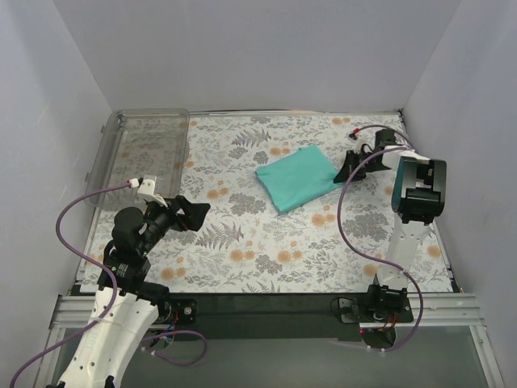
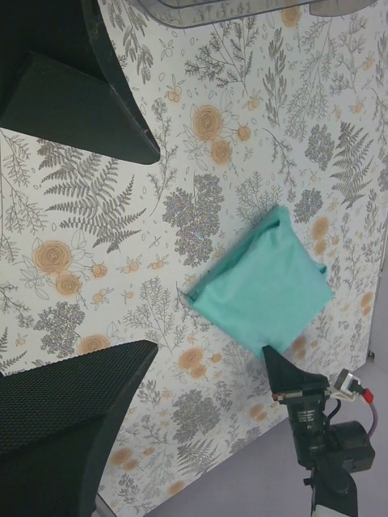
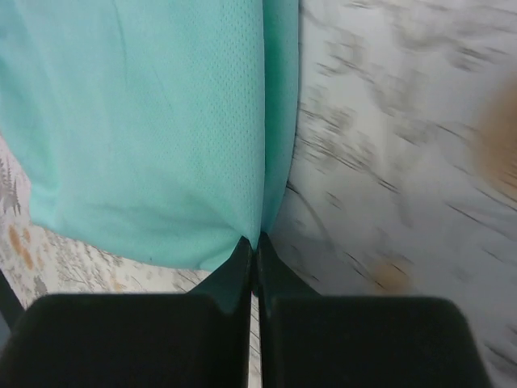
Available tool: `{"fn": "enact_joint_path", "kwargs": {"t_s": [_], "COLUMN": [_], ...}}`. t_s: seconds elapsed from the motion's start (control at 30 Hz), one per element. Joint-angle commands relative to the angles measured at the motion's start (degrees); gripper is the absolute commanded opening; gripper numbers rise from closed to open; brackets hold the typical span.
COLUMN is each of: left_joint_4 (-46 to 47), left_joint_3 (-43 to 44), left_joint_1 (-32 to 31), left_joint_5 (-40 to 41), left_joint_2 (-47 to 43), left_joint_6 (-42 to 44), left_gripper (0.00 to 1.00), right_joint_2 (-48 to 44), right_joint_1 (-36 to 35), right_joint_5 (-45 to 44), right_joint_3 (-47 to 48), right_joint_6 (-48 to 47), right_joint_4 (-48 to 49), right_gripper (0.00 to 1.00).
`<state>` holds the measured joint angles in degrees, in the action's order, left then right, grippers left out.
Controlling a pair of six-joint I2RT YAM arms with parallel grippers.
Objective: Fold and stack the t-shirts
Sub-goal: Fold the tshirt, then neatly place the folded tshirt to the corner
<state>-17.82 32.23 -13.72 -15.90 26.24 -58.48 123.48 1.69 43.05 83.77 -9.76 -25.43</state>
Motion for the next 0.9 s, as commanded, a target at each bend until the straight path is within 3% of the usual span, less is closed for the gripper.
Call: {"fn": "enact_joint_path", "kwargs": {"t_s": [0.0, 0.23, 0.67, 0.7, 0.73, 0.83, 0.87], "left_joint_4": [-0.3, 0.1, 0.6, 0.5, 0.5, 0.6, 0.6], "left_joint_3": [-0.4, -0.7, -0.8, -0.7, -0.8, -0.8, -0.7], "left_joint_1": [0.2, 0.2, 0.2, 0.2, 0.2, 0.2, 0.2], "left_joint_5": [-0.5, -1.3, -2.6, -2.6, -2.6, -2.8, -2.8], "left_joint_2": [-0.8, -0.6, -0.1, -0.1, -0.2, -0.6, -0.6], "left_joint_6": [0.2, 0.3, 0.6, 0.6, 0.6, 0.6, 0.6], "left_gripper": [0.84, 0.84, 0.84, 0.84, 0.84, 0.84, 0.84], "right_joint_2": [-2.2, 0.1, -1.1, -1.5, -1.8, -4.5, -5.2], "right_joint_1": [7.1, 19.0, 23.7, 23.7, 23.6, 22.7, 22.3], "right_joint_5": [-5.2, -7.1, -14.0, -13.7, -13.4, -15.4, -17.2], "right_joint_3": [1.7, 7.5, 8.1, 7.6, 7.6, 6.7, 6.5], "right_joint_6": [-6.9, -9.9, -8.6, -9.5, -10.1, -14.1, -15.5], "right_joint_4": [-5.0, -8.8, -7.1, -7.3, -7.4, -8.1, -8.1], "right_gripper": [0.01, 0.01, 0.01, 0.04, 0.19, 0.38, 0.41]}}
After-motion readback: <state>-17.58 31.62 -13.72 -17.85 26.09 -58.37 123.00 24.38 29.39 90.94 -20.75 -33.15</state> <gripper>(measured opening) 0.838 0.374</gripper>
